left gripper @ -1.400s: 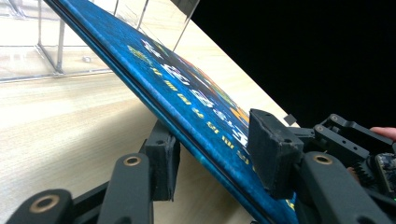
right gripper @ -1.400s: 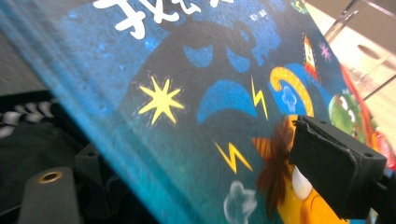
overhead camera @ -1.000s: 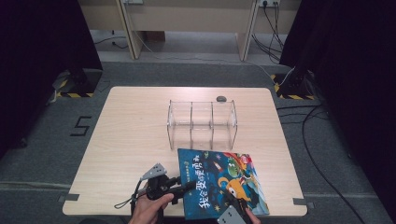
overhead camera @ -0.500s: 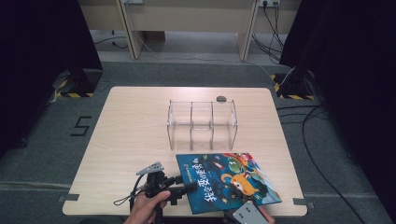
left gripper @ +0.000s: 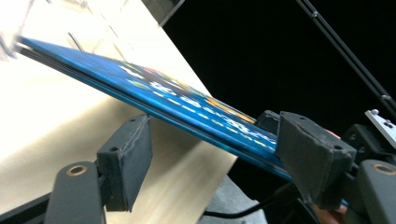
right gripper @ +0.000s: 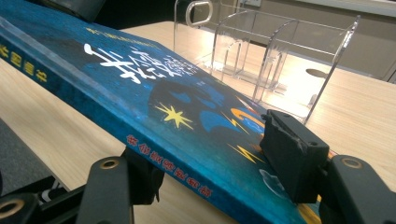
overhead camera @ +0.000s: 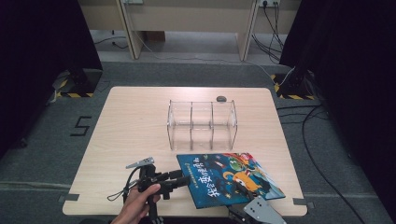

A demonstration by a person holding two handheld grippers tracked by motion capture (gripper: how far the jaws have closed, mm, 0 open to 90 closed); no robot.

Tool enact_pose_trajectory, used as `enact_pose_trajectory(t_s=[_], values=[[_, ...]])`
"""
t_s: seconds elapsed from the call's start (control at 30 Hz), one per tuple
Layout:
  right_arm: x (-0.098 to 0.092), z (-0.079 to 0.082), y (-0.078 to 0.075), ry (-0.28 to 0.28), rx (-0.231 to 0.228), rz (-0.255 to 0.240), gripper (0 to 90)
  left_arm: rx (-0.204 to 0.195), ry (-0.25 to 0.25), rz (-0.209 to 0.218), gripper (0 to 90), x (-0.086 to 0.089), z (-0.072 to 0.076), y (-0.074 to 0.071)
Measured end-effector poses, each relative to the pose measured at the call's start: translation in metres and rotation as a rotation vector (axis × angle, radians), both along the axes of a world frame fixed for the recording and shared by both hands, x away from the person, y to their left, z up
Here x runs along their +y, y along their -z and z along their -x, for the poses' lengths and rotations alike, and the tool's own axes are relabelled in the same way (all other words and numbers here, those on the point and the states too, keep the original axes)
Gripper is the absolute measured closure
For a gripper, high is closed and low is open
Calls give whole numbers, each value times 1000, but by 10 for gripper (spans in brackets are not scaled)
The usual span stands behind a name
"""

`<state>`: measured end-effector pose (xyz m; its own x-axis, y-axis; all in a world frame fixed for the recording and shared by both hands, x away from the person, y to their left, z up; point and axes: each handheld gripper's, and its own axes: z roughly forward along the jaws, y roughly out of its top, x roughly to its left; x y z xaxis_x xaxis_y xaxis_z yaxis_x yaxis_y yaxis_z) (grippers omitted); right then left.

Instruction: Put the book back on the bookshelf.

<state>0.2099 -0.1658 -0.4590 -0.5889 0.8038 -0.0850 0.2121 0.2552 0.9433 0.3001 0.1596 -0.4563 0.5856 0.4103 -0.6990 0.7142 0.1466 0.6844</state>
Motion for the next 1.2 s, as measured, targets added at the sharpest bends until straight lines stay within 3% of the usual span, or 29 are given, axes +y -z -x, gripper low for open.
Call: enact_pose_trajectory(t_s=[0.07,0.1,0.13,0.17,0.3,0.33,0.37,0.43,0.57,0.73,0.77,1.03,1.2], values=[[-2,0,-1,0,2,-8,420,-65,-52,-39,308,7,-1,-4],[-3,0,-1,0,-1,-20,420,-102,-74,-90,324,11,-2,-5],[-8,0,-3,11,2,-69,421,-133,-99,-128,331,14,-3,-6],[-8,0,-3,11,2,-69,421,-152,-117,-152,331,17,-4,-5],[-18,-1,-7,23,10,-143,421,-156,-139,-200,342,22,-8,3],[-21,0,-8,25,12,-163,421,-185,-143,-256,345,22,-10,7],[-21,0,-8,25,12,-163,421,-185,-143,-256,348,22,-10,7],[-24,1,-11,25,20,-184,422,-230,-147,-347,351,23,-13,11],[-29,1,-13,30,22,-216,424,-240,-146,-418,354,26,-17,20],[-41,0,-18,52,16,-239,478,-233,-141,-439,372,29,-20,23],[-47,-1,-20,64,19,-265,492,-236,-138,-441,377,29,-20,23],[-66,0,-24,122,-10,-270,595,-240,-105,-455,388,26,-19,25],[-83,1,-24,170,-12,-308,639,-239,-104,-457,390,26,-19,26]])
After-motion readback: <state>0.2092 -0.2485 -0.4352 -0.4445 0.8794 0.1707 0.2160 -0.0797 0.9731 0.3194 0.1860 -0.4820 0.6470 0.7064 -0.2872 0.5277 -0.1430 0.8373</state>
